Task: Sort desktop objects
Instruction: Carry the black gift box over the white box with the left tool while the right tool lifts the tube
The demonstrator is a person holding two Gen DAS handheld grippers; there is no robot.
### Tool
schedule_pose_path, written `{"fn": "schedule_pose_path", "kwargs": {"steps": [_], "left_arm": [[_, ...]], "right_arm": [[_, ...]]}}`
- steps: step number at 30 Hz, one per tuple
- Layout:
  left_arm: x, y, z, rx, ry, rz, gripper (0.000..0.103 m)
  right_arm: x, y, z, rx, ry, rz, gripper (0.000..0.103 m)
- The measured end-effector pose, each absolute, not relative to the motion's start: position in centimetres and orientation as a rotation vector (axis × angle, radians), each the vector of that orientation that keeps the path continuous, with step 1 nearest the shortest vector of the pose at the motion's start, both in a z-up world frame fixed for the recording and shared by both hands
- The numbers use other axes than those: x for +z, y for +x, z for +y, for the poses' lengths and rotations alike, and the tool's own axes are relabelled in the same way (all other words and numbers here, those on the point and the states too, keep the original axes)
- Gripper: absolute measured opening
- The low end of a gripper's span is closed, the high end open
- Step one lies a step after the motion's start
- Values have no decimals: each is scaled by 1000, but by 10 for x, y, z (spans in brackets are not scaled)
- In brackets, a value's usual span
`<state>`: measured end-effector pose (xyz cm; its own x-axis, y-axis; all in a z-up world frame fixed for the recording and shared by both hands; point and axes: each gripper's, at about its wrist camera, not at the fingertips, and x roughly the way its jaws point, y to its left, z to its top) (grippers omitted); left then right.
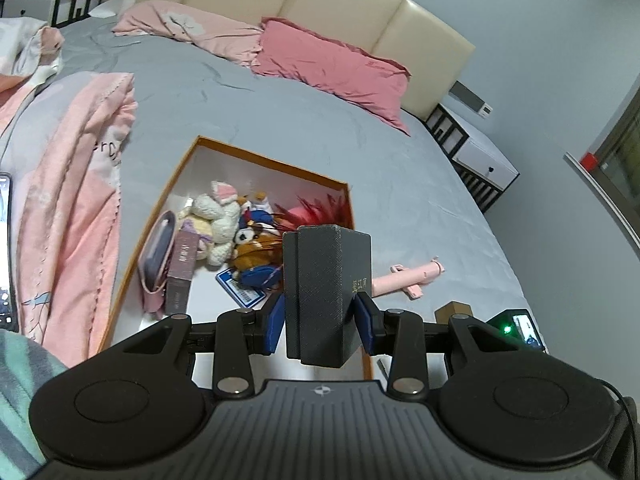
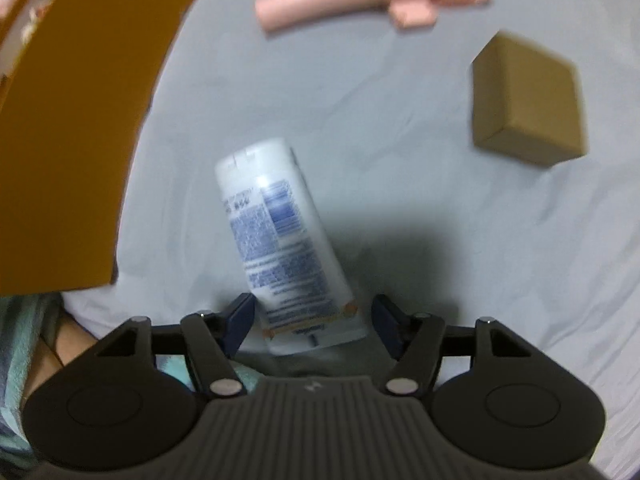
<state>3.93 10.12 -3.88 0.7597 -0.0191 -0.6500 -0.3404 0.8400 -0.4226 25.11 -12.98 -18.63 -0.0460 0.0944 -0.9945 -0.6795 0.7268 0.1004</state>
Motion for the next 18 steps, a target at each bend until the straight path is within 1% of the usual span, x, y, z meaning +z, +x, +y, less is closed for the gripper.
{"fn": "schedule_pose_path", "kwargs": {"steps": [6,15,18], "left_arm": [[-46,38,107,201,-565,710,43],[-57,45,111,203,-563,748,43],[-60,48,110,199,-563,756,40]], "right_arm": [[-181,241,-128,686,-564,1452,63],[-137,233,-170,758,-307,1352,59],[-125,229,-177,755,-272,1322,59]]}}
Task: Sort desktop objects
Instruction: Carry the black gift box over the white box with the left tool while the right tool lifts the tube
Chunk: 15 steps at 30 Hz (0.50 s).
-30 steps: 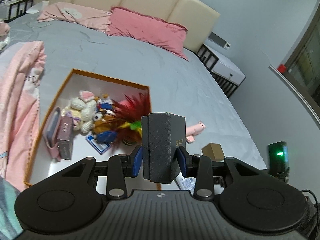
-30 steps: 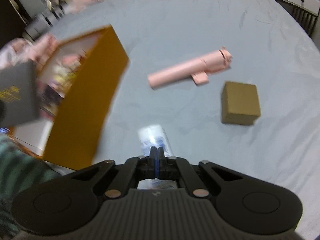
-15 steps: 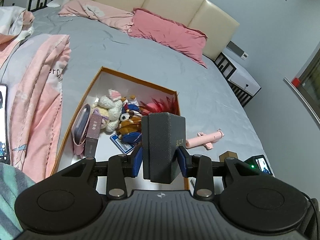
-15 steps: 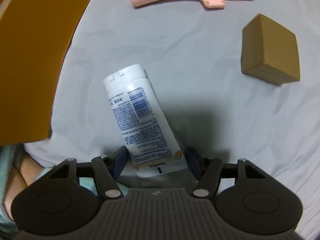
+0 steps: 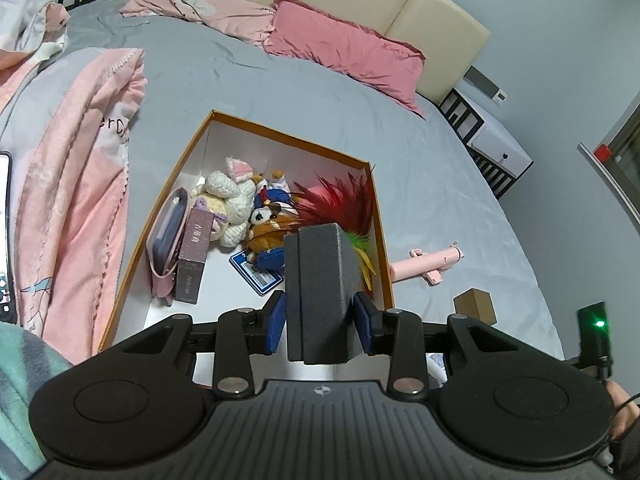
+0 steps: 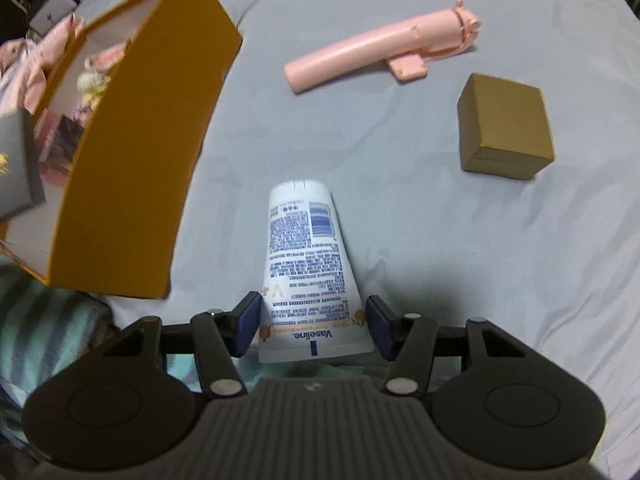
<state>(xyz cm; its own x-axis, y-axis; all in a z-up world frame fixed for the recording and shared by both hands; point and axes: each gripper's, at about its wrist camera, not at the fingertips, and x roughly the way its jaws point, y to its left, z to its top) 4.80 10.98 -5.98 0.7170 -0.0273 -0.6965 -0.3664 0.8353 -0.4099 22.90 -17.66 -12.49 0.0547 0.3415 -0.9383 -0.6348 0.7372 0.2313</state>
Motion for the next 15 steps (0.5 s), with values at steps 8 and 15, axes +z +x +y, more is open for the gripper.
{"fn": "schedule_pose_path", "kwargs": {"steps": [8,15], "left_arm": [[-68,56,107,195,-554,793,38],[-82,63,103,194,-519,858,38]], "right_arm": [[-101,210,-166,794,-348,1313,32],[-113,202,-158,797,-450,1246,38]]}}
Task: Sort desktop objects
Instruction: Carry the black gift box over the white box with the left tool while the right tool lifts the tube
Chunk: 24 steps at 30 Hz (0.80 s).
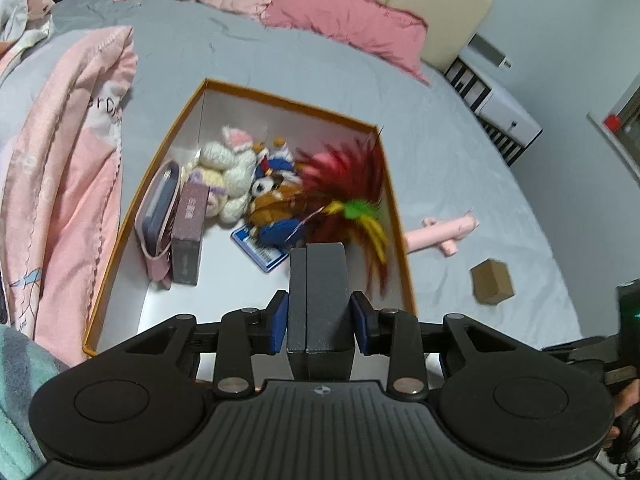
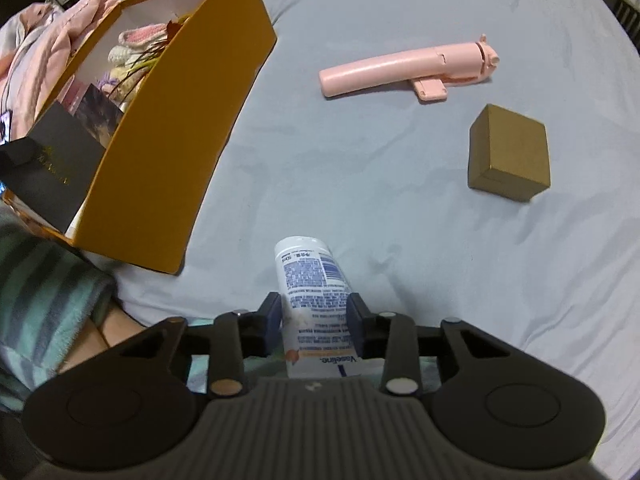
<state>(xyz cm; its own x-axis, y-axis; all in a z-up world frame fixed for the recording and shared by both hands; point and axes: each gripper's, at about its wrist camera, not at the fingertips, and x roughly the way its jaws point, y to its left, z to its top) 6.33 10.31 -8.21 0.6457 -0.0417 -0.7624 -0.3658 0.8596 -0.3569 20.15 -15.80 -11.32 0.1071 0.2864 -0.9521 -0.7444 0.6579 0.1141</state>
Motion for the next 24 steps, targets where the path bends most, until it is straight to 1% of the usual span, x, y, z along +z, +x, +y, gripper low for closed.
{"fn": "schedule_pose_path", "kwargs": {"steps": [1,4,9,11,13,15,19,24], "left_arm": [[-85,65,103,196,-510,867,38],[-94,70,101,204,-479,895,38],[-108,77,96,208,-437,943,37],[-114,80,93,220,-404,963,37],[-119,81,91,225,-383,979,37],[-123,83,89,227,-368,995,37],[-131,86,90,226,-359,1034,38],[-135,88,92,222,-377,1050,38]], "right_arm": [[-111,198,-157,803,-477,1232,38],[-110,184,-153,812,-606,1190,44],[-115,162,-151,808,-783,1086,43],[-115,161,-152,801,-791,1068,39],[-113,158,-152,787,-810,1033,25],[-110,157,-154,780,-822,998,18],[-100,158,-154,806,-783,953,13],[-90,161,-146,829,-719,904,10]]}}
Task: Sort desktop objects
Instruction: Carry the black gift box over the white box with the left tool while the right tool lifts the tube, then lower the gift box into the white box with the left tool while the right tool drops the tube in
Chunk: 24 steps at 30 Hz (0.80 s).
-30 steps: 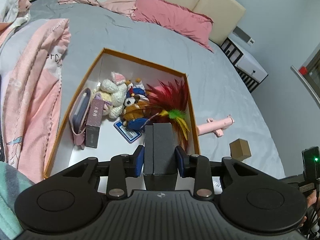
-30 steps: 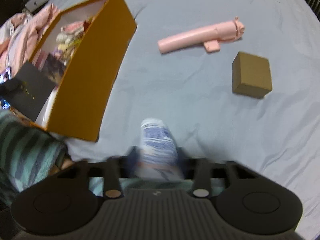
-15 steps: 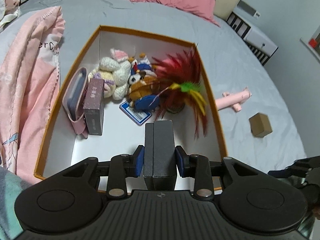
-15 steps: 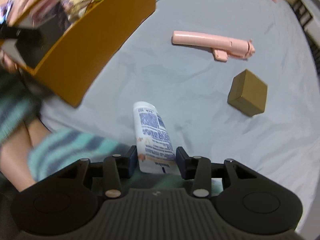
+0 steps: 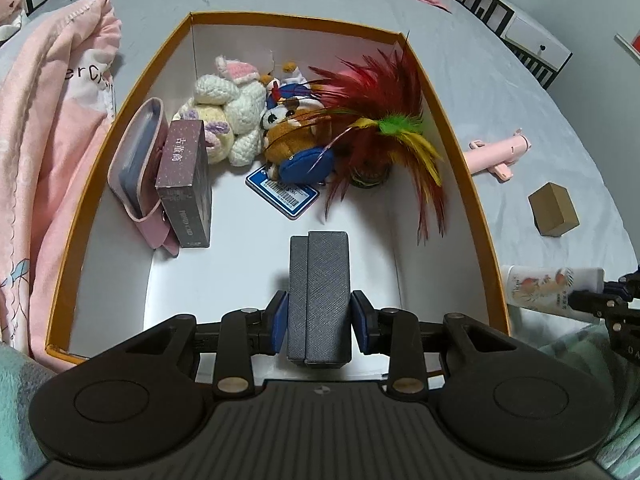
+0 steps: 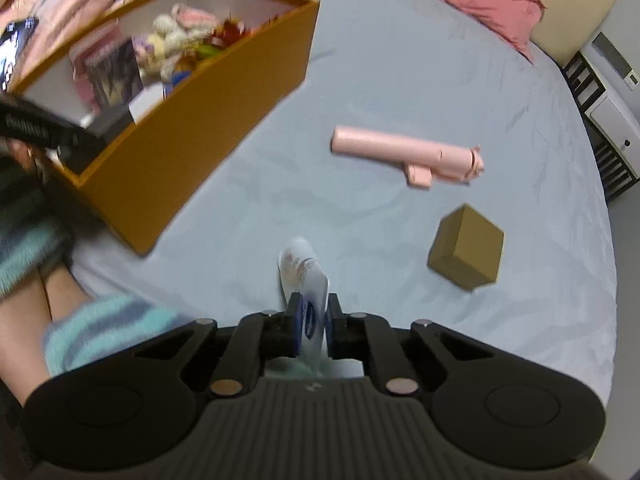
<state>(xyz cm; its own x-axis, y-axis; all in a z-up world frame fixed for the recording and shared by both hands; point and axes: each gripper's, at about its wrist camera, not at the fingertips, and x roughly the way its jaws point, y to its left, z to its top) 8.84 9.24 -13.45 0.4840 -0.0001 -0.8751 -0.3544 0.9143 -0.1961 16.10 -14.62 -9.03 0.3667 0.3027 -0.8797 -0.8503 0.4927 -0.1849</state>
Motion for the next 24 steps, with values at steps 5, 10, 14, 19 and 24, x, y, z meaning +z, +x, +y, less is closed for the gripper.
{"fn": "schedule_pose_path", "kwargs": {"steps": [5,10,14,19,24], "left_arm": [[-139,93,94,225,-395,1064,38],[-139,92,93,237,-382,1046,37],[-126,86,95,248,-360,996,37],[-105,81,104,248,-347,936,37],[-88,82,118,236,-347,888,37]], "right_arm": [[-86,165,-140,826,-639,880,8],[-72,169,-139,806,-555,862,6],[-44,171,-142,817,-419,855,6],[-3,164,-137,866,-275,802,6],[28,151,-111,963,-190,738,6]]}}
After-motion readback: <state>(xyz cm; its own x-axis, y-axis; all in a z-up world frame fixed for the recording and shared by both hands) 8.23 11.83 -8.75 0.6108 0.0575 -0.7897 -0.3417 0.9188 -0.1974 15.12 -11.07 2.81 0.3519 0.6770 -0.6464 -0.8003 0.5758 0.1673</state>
